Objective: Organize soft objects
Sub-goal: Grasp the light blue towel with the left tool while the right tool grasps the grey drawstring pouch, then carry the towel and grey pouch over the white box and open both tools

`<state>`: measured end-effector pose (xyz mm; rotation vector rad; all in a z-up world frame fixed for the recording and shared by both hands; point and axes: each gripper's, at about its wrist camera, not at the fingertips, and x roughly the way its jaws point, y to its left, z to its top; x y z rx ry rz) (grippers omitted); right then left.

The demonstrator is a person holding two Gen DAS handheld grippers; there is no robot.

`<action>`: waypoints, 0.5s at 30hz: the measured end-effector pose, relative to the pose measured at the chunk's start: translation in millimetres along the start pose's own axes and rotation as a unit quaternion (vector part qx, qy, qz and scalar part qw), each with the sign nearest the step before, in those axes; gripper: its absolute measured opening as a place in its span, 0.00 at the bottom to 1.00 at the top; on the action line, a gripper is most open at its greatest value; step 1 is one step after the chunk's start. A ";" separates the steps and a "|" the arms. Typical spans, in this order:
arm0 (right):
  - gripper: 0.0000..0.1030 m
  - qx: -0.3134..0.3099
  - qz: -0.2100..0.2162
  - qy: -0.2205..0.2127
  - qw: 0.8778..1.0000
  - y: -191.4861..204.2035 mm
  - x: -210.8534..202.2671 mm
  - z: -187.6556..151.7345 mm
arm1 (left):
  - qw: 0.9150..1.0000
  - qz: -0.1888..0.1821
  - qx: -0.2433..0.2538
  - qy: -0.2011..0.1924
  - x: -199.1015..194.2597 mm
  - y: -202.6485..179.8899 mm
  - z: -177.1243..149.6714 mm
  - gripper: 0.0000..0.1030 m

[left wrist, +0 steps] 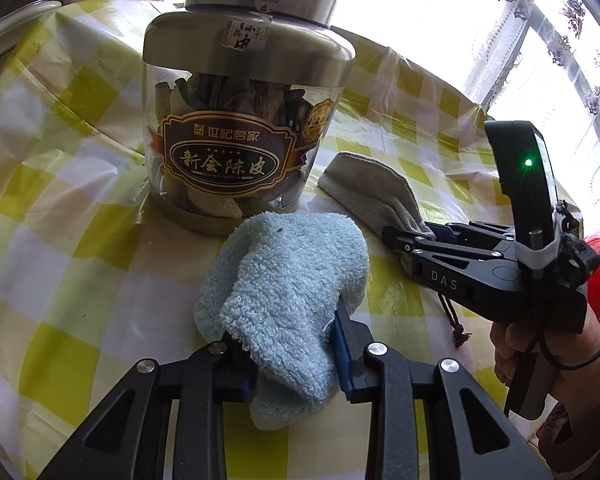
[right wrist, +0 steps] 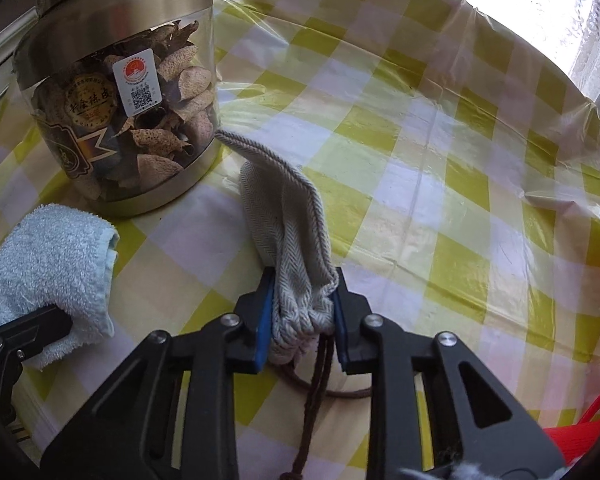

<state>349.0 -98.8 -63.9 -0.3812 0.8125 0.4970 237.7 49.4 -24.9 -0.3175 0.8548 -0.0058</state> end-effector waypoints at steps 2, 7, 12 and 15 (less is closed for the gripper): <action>0.27 0.006 0.002 -0.002 1.000 1.7 -5.7 -4.6 | 1.000 0.000 0.001 -0.001 -2.3 -0.2 -1.1 0.31; 0.27 0.020 -0.001 -0.010 1.000 4.6 -25.0 -18.3 | 1.000 -0.001 0.005 -0.004 -7.2 -3.4 -1.9 0.31; 0.27 0.043 -0.008 -0.018 0.999 4.9 -47.7 -33.7 | 1.000 -0.001 0.010 -0.007 -14.9 -9.7 -3.0 0.31; 0.27 0.048 -0.018 -0.027 0.998 7.4 -64.5 -43.4 | 1.000 -0.001 0.015 -0.010 -21.6 -14.3 -5.3 0.31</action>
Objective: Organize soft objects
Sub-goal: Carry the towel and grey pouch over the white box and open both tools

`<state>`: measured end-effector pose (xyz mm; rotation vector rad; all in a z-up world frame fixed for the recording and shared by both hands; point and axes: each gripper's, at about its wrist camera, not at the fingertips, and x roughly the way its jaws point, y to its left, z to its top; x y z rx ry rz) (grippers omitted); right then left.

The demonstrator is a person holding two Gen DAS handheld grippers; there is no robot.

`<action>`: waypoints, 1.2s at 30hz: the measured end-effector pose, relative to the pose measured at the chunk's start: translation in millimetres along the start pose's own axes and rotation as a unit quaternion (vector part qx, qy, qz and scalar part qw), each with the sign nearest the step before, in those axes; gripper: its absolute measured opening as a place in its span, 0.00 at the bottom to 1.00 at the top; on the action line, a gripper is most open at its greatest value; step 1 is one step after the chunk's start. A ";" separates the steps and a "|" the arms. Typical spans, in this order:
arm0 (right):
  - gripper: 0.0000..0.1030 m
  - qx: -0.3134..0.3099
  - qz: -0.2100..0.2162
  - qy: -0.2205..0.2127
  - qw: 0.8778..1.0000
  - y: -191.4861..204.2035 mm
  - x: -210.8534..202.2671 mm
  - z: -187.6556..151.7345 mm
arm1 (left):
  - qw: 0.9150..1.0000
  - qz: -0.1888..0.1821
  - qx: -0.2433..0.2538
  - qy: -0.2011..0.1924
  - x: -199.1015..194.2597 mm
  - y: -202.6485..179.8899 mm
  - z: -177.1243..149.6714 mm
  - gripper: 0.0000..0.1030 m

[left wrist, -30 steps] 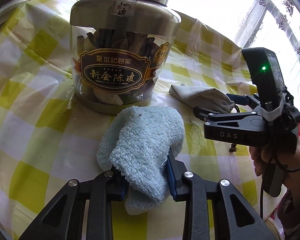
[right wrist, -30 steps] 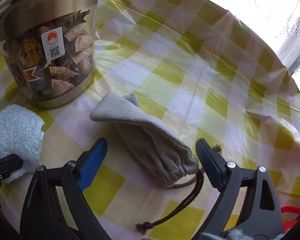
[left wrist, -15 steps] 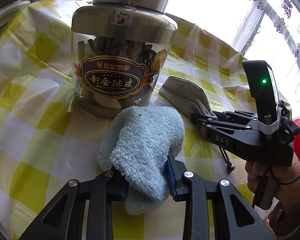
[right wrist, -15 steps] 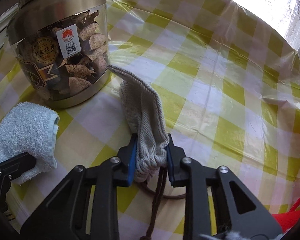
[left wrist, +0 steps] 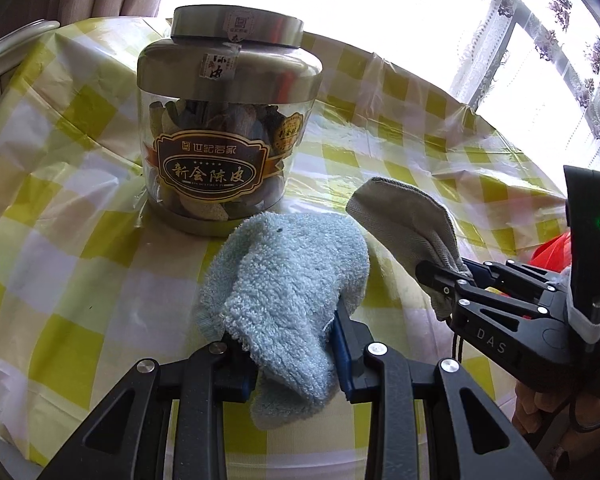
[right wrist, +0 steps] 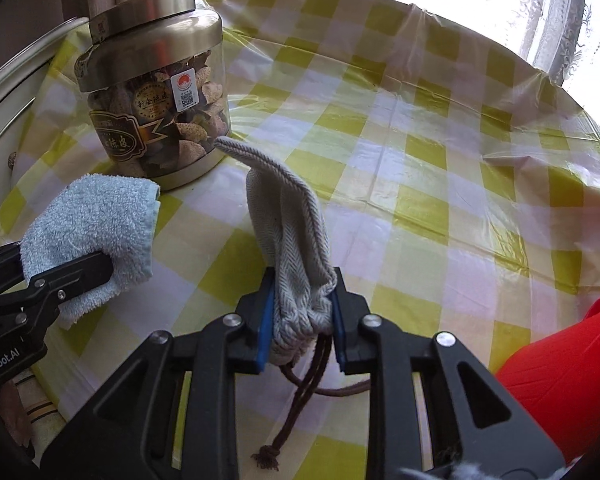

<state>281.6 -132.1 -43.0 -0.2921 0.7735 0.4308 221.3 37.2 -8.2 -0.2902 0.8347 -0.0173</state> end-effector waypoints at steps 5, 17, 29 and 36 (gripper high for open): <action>0.27 0.011 -0.009 -0.013 1.000 -0.2 -30.5 -17.6 | 1.000 -0.003 0.010 -0.007 -14.0 -10.4 -4.6 0.31; 0.27 0.041 -0.019 -0.022 0.999 -8.2 -95.9 -67.0 | 0.999 -0.032 0.040 -0.015 -47.6 -53.8 -26.8 0.31; 0.27 0.092 -0.063 -0.030 0.993 -47.9 -163.9 -121.1 | 0.993 -0.074 0.088 -0.015 -79.2 -105.1 -50.0 0.31; 0.27 0.129 -0.102 -0.036 0.986 -81.8 -209.1 -154.9 | 0.989 -0.100 0.109 -0.013 -95.7 -133.0 -61.4 0.31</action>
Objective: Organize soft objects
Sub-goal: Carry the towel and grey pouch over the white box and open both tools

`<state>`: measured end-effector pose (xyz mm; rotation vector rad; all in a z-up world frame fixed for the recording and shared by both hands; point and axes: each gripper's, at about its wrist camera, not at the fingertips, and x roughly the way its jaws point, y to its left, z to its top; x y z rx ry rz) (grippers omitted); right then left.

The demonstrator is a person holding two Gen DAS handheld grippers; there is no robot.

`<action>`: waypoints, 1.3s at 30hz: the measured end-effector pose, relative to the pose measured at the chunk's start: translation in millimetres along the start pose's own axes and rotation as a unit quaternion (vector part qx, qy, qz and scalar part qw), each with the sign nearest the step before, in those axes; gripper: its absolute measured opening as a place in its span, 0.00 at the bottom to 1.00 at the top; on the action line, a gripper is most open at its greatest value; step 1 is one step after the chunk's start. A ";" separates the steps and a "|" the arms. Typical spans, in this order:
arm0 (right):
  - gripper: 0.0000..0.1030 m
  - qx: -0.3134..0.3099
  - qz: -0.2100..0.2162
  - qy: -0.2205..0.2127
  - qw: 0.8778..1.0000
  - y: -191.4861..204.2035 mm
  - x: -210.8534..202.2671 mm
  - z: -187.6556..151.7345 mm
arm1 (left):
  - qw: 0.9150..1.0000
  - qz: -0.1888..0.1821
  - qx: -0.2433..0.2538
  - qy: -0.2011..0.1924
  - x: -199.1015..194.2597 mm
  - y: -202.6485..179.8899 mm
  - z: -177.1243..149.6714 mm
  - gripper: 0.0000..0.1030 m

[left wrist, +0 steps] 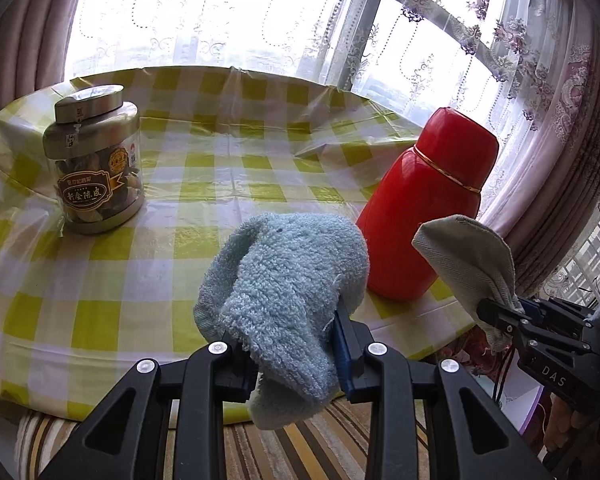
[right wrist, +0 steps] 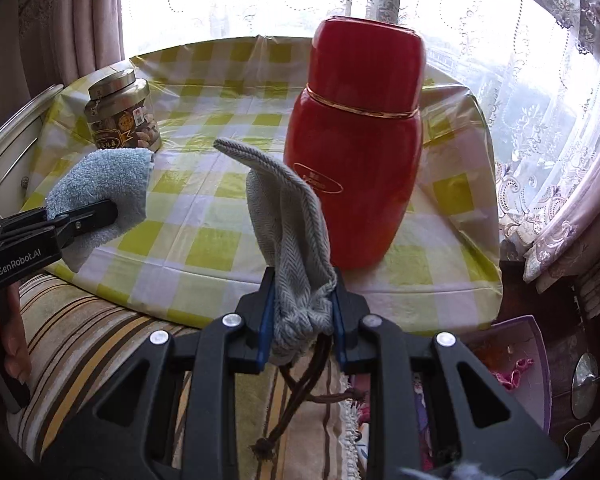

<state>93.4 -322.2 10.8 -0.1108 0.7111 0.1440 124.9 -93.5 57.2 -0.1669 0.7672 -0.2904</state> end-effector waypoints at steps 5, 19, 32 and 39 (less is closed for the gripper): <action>0.27 0.026 -0.028 -0.007 0.999 -34.6 -26.9 -15.8 | 0.999 -0.029 0.024 0.004 -6.0 -33.4 -6.3 0.31; 0.27 0.099 -0.109 0.007 0.989 -126.2 -82.0 -83.7 | 0.988 -0.119 0.087 0.055 -7.2 -135.4 -34.8 0.31; 0.27 0.157 -0.162 0.016 0.974 -168.2 -110.1 -129.7 | 0.973 -0.159 0.120 0.120 3.1 -203.7 -68.9 0.31; 0.29 0.189 -0.168 0.010 0.968 -187.9 -118.2 -140.8 | 0.970 -0.158 0.129 0.131 8.0 -221.0 -73.1 0.32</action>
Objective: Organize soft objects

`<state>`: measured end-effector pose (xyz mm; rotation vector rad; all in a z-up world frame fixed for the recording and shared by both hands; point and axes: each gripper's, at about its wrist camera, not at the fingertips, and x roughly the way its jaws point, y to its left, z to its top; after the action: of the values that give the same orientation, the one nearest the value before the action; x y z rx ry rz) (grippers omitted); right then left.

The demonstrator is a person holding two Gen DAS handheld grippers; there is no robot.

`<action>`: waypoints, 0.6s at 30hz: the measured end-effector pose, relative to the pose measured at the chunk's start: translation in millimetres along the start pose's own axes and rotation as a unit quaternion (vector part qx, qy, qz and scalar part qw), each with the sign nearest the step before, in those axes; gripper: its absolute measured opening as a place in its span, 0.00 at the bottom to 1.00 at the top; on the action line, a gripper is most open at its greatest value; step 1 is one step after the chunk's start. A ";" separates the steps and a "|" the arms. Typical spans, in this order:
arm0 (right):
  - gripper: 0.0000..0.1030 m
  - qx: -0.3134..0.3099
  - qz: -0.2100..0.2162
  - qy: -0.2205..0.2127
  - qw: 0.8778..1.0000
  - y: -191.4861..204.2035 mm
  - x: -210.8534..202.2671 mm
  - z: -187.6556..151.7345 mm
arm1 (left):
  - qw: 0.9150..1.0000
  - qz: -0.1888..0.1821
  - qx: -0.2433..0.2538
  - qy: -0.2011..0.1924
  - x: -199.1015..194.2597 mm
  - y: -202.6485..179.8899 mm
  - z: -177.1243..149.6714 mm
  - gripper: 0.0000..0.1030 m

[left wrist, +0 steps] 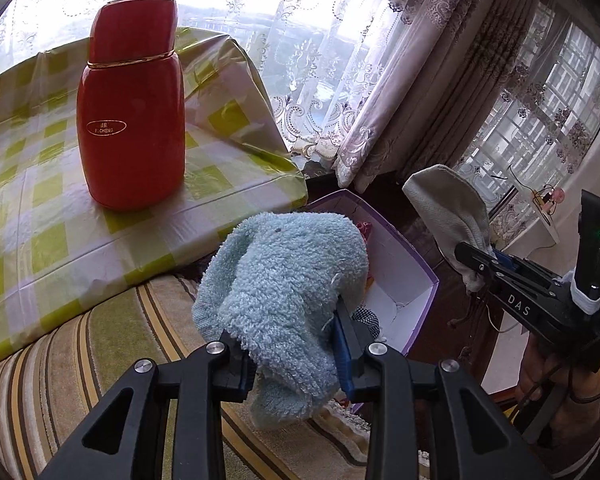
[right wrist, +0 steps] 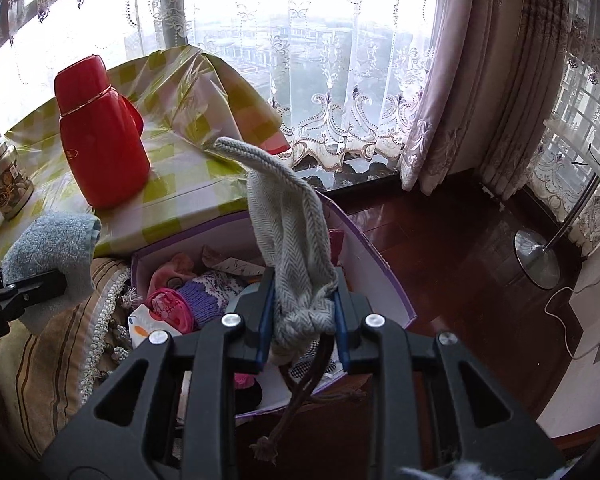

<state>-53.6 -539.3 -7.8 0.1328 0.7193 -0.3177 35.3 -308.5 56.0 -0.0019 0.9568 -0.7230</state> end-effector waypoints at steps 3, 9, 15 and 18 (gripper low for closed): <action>0.29 0.005 0.000 -0.001 1.000 -4.0 0.3 -1.8 | 1.000 -0.007 0.000 0.006 4.7 -3.7 1.7 0.34; 0.42 0.018 -0.010 0.001 1.000 -11.3 2.8 -2.4 | 1.000 -0.006 -0.004 0.013 12.8 -8.7 2.8 0.59; 0.67 0.019 -0.022 -0.004 1.000 -9.9 -3.5 -3.1 | 0.998 -0.016 -0.050 0.035 13.0 6.3 -5.0 0.66; 0.72 0.021 -0.031 0.010 0.999 -7.3 -3.9 -7.2 | 0.996 -0.021 -0.067 0.054 12.7 9.9 -18.0 0.66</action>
<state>-63.3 -543.7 -10.7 0.1534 0.7370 -0.3922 32.1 -302.5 32.8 -0.1024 1.1104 -0.7014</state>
